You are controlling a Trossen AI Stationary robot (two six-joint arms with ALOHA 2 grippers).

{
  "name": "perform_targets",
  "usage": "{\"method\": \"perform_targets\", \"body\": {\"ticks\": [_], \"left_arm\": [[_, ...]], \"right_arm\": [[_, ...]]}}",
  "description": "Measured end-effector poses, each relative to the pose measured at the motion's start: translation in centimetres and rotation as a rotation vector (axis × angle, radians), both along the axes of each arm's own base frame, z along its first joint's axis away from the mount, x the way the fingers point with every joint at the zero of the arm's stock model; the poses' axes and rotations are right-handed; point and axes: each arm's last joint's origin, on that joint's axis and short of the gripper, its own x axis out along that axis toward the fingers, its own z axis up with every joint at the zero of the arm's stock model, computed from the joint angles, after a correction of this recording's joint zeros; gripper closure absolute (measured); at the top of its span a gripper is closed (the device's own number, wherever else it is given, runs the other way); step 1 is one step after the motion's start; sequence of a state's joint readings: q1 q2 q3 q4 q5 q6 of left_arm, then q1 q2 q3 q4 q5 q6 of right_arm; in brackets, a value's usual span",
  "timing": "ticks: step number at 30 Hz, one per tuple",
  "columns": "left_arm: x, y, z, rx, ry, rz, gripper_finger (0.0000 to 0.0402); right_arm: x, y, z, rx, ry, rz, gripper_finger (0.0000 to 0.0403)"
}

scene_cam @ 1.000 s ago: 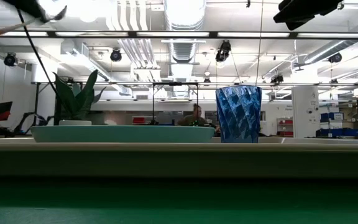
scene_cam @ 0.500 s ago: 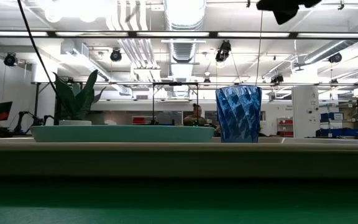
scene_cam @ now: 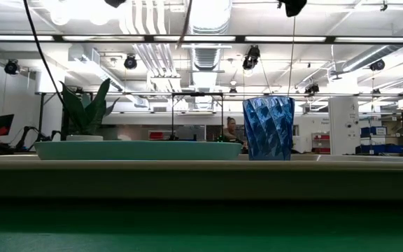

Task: Pick and place plate/cup/fork/spoon on tray
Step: Put the orange spoon in the right corner of the serving tray

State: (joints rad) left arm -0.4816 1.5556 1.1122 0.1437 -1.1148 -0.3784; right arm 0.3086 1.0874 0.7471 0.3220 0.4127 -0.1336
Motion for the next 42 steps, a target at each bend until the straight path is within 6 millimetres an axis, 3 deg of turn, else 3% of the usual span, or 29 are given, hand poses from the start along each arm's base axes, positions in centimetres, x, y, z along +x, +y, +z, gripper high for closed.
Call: {"method": "perform_targets", "body": {"ticks": [4,10,19,29,38,42], "left_arm": [[0.7,0.2,-2.3,0.037,0.021,0.08,0.04],[1.8,0.4,-3.9,0.066,0.056,0.125,0.04],[2.1,0.2,-3.7,0.054,0.02,0.125,0.04],[2.4,0.6,-4.2,0.067,0.038,0.136,0.04],[2.8,0.4,-3.9,0.059,0.011,0.099,0.04],[2.8,0.4,-3.9,0.059,0.013,0.098,0.04]], "right_arm": [[1.4,0.3,-0.9,-0.04,-0.035,-0.085,0.0278],[3.5,0.9,-2.6,-0.025,-0.095,-0.145,0.0245],[5.3,1.0,-4.2,0.005,-0.182,-0.219,0.0231],[6.0,1.0,-2.8,0.025,-0.228,-0.217,0.0231],[7.9,0.9,-3.2,0.0,-0.21,-0.221,0.0233],[8.4,1.0,-3.2,-0.001,-0.211,-0.226,0.0261]]}}
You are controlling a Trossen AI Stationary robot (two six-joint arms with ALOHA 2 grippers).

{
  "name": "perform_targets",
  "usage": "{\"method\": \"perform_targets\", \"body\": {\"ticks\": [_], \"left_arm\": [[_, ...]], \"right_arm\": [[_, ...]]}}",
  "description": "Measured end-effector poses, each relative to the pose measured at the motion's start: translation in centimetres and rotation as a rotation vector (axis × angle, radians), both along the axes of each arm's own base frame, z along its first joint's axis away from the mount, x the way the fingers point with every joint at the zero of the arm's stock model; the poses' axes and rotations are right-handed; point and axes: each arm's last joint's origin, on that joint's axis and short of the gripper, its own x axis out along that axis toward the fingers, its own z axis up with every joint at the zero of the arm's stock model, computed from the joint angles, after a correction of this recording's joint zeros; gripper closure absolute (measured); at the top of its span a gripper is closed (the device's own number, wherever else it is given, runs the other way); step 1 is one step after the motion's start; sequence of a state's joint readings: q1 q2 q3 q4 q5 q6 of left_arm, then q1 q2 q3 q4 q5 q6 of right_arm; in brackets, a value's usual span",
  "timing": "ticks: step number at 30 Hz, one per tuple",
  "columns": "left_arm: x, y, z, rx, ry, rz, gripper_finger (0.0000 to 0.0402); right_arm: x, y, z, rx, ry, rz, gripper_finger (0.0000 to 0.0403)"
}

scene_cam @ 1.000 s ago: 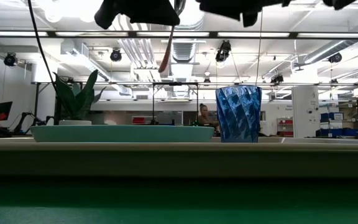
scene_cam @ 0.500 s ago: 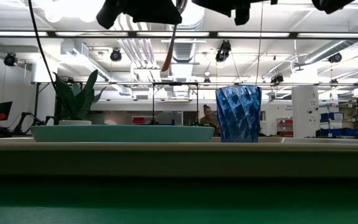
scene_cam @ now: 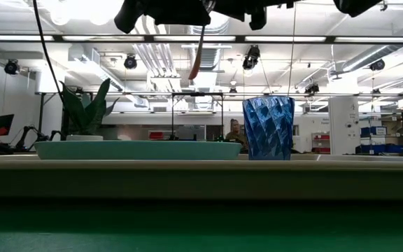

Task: Pick and place plate/cup/fork/spoon on tray
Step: Put the orange spoon in the right corner of the serving tray

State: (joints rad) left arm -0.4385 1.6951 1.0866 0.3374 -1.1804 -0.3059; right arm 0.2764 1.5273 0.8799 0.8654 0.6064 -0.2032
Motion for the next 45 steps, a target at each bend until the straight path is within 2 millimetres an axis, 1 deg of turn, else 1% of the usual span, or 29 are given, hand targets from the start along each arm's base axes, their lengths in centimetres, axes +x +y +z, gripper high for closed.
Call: {"method": "perform_targets", "body": {"ticks": [3,6,7,13,16,21,23,26,30,33,35,37,40,45], "left_arm": [[0.0,0.0,0.0,0.001,0.002,-0.001,0.04],[0.0,0.0,-0.1,0.001,0.006,-0.008,0.04],[0.0,0.0,-0.1,0.0,0.007,-0.012,0.04],[0.0,-0.1,-0.1,-0.005,0.004,-0.022,0.04],[0.1,-0.1,-0.1,-0.012,0.01,-0.055,0.0389],[0.1,-0.2,0.0,-0.005,0.036,-0.124,0.0348],[0.1,-0.2,0.0,0.0,0.05,-0.143,0.0328],[-0.2,-0.5,0.4,0.013,0.073,-0.225,0.0299],[-0.5,-0.8,0.8,-0.007,0.12,-0.427,0.027],[-0.6,-1.2,0.3,-0.02,0.155,-0.601,0.0259],[-0.7,-1.4,-0.1,-0.035,0.143,-0.678,0.0254],[-0.8,-1.2,-0.2,-0.039,0.104,-0.687,0.0251],[-0.7,-0.8,-0.2,-0.018,0.049,-0.68,0.0251],[-1.1,-0.4,-0.6,-0.008,-0.039,-0.679,0.025]], "right_arm": [[0.1,0.0,0.0,0.001,0.0,-0.004,0.0308],[0.0,0.0,-0.2,0.004,0.004,-0.004,0.037],[0.0,0.0,-0.3,0.003,0.006,-0.005,0.0381],[-0.3,-0.1,-0.1,0.01,0.019,0.006,0.0388],[-0.6,-0.1,0.0,0.01,0.049,0.014,0.0388],[-1.1,-0.2,0.1,0.0,0.11,0.042,0.0389],[-1.5,-0.2,0.6,0.004,0.123,0.072,0.0389],[-2.3,-0.4,1.3,-0.004,0.175,0.102,0.0389],[-3.9,-0.4,2.1,-0.001,0.272,0.258,0.0389],[-5.1,-0.3,2.9,0.01,0.31,0.414,0.0389],[-5.8,0.0,3.4,0.018,0.316,0.523,0.0389],[-6.2,0.5,3.9,0.017,0.296,0.593,0.0389],[-6.3,1.1,4.2,-0.008,0.258,0.623,0.0389],[-5.4,1.6,3.8,-0.059,0.231,0.63,0.0389]]}}
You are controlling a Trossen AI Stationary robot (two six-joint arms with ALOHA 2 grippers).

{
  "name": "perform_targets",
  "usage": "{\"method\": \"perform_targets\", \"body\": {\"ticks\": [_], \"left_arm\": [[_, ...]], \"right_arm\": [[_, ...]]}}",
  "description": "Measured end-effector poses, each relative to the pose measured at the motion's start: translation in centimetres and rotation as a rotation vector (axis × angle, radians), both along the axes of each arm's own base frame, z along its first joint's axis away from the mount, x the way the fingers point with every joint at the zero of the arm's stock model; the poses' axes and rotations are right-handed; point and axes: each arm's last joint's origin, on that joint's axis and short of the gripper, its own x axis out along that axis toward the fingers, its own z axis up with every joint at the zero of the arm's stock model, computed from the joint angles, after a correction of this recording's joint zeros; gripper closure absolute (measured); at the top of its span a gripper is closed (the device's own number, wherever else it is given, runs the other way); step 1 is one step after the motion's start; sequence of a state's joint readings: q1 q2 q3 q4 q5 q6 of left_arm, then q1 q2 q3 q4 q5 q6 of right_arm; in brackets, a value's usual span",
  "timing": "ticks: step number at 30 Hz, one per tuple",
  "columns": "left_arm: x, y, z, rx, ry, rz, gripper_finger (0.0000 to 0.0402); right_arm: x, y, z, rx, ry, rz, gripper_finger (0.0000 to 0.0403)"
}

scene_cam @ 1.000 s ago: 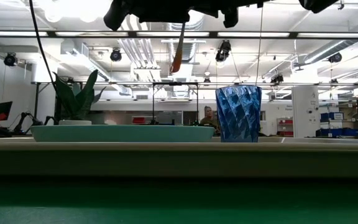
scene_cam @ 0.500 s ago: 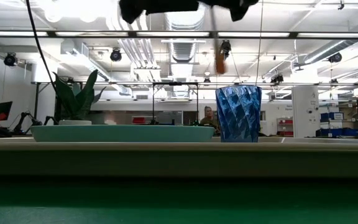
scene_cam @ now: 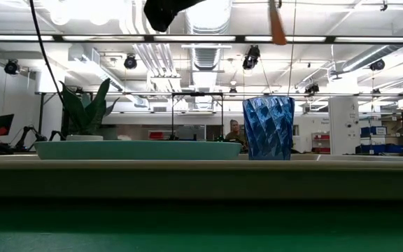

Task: Pick and place plate/cup/fork/spoon on tray
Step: Put the orange spoon in the right corner of the serving tray

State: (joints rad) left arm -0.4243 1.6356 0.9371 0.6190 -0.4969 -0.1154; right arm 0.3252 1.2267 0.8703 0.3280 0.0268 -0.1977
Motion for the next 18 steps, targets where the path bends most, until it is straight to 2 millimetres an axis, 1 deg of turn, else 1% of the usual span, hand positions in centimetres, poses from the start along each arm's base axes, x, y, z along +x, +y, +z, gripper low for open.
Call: {"method": "perform_targets", "body": {"ticks": [3,7,12,15,18], "left_arm": [[-0.2,0.4,-0.4,-0.009,-0.023,0.005,0.025],[-0.1,0.6,-0.6,-0.009,-0.018,-0.013,0.025],[-0.1,0.5,-0.9,-0.005,-0.009,-0.03,0.0252],[-0.1,0.5,-1.3,-0.001,0.002,-0.036,0.0261],[-0.1,0.5,-1.4,0.013,0.008,-0.036,0.0283]], "right_arm": [[0.8,0.2,-0.1,-0.031,-0.019,-0.005,0.0389],[2.0,0.4,0.5,-0.081,-0.046,-0.054,0.0389],[3.5,0.8,1.4,-0.128,-0.076,-0.057,0.039],[4.3,1.0,2.1,-0.157,-0.088,-0.065,0.039],[4.9,1.2,2.6,-0.19,-0.059,-0.06,0.039]]}}
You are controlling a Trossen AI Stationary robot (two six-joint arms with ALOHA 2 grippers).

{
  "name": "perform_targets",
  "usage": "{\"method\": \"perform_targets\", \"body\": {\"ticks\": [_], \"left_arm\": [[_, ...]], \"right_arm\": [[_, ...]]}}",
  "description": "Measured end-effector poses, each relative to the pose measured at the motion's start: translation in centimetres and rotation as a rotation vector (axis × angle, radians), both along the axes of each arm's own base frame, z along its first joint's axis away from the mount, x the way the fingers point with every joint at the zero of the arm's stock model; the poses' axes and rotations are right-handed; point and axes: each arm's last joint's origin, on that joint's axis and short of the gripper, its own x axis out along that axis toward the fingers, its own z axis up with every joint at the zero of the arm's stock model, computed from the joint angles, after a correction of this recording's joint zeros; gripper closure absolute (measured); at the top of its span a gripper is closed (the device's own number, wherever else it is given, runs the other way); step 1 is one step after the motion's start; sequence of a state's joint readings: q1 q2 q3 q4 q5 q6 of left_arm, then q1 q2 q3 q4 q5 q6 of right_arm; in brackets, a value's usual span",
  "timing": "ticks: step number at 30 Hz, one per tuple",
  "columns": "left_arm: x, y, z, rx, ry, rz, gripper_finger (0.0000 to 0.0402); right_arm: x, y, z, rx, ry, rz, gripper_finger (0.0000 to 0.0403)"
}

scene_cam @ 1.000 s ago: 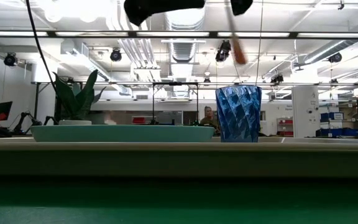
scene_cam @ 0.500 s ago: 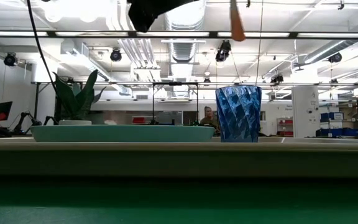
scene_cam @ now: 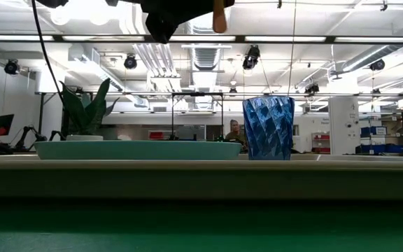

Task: Pick and place plate/cup/fork/spoon on tray
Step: Put the orange spoon in the right corner of the serving tray

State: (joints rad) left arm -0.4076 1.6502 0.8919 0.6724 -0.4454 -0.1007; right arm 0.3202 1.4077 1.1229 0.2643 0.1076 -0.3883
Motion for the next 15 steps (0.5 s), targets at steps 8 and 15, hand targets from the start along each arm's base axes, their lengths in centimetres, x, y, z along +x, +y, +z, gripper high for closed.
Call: {"method": "perform_targets", "body": {"ticks": [8,15], "left_arm": [[-0.03,0.06,-0.08,0.008,0.001,0.012,0.0393],[-0.07,0.12,0.02,-0.004,-0.017,0.042,0.0401]], "right_arm": [[0.45,0.16,0.59,-0.019,0.025,0.002,0.0377],[0.38,-0.04,0.82,0.016,0.014,-0.061,0.0298]]}}
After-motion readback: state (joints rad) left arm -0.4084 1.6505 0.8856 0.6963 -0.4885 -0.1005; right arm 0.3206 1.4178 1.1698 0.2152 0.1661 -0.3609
